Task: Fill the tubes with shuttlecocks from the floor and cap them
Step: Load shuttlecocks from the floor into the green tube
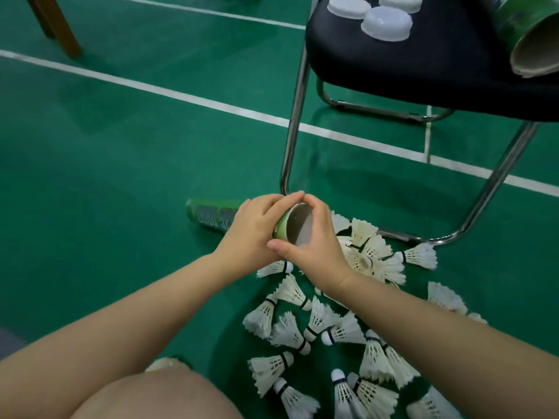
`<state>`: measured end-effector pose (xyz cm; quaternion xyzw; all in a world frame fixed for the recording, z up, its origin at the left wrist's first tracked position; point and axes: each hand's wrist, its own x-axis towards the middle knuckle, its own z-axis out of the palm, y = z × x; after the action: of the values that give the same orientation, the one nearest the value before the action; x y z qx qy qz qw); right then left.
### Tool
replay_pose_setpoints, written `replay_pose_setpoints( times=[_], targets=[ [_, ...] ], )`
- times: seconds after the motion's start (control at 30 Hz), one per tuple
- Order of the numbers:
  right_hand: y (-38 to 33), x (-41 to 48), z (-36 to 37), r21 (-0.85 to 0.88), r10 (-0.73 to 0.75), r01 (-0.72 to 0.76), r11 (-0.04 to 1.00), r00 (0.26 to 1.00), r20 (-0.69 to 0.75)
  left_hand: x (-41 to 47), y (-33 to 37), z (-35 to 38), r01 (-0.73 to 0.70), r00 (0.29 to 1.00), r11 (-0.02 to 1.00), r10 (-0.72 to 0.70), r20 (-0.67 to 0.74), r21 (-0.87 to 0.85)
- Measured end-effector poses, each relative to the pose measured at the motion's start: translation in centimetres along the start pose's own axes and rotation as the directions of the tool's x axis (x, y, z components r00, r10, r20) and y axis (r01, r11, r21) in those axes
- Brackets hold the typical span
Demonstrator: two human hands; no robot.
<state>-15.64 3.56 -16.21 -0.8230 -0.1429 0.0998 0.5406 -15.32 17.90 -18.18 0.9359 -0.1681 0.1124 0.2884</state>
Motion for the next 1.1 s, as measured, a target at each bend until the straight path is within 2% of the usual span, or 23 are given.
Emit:
replay_pose_setpoints(
  times=[0.07, 0.17, 0.23, 0.3, 0.43, 0.53, 0.67, 0.77, 0.87, 1.0, 1.1],
  targets=[
    [0.0, 0.6, 0.2, 0.134, -0.003, 0.007, 0.991, 1.0, -0.029, 0.2, -0.4, 0.3, 0.007, 0.999, 1.0, -0.007, -0.033, 0.009],
    [-0.2, 1.9, -0.3, 0.445, 0.135, -0.045, 0.894, 0.976, -0.173, 0.6, -0.5, 0.2, 0.045, 0.995, 0.998, -0.042, -0.09, 0.039],
    [1.1, 2.7, -1.6, 0.462, 0.249, -0.105, 0.88, 0.932, -0.263, 0.9, -0.3, 0.0, 0.075, 0.99, 0.996, -0.07, -0.119, 0.042],
    [3.7, 2.8, -3.1, 0.324, 0.284, -0.193, 0.926, 0.923, -0.261, 1.2, -0.1, 0.2, 0.087, 0.988, 0.995, -0.08, -0.133, 0.049],
    [9.0, 2.3, -4.1, -0.079, 0.29, -0.3, 0.951, 0.95, -0.113, 1.9, 0.1, 1.5, 0.082, 0.988, 0.993, -0.069, -0.139, 0.089],
    [10.8, 2.7, -3.7, -0.41, 0.225, -0.185, 0.893, 0.973, 0.051, 2.0, 0.2, 2.2, 0.076, 0.987, 0.992, -0.061, -0.147, 0.099],
    [12.3, 4.2, -1.9, -0.7, 0.223, -0.003, 0.714, 0.949, 0.223, 2.2, 0.3, 2.4, 0.09, 0.984, 0.99, -0.072, -0.162, 0.105],
    [13.6, 5.2, 0.3, -0.798, 0.169, 0.238, 0.554, 0.906, 0.388, 2.6, -0.1, 2.2, 0.089, 0.981, 0.99, -0.068, -0.184, 0.109],
    [15.1, 5.3, 2.3, -0.817, 0.147, 0.362, 0.449, 0.872, 0.467, 2.9, -0.5, 1.5, 0.1, 0.968, 0.991, -0.076, -0.238, 0.09],
    [15.6, 5.1, 3.3, -0.867, 0.205, 0.308, 0.392, 0.889, 0.409, 3.0, -0.7, 0.7, 0.095, 0.953, 0.993, -0.07, -0.295, 0.073],
    [15.7, 5.1, 3.3, -0.857, 0.215, 0.253, 0.449, 0.9, 0.379, 3.1, -0.6, 1.1, 0.099, 0.951, 0.991, -0.069, -0.302, 0.086]
  ],
)
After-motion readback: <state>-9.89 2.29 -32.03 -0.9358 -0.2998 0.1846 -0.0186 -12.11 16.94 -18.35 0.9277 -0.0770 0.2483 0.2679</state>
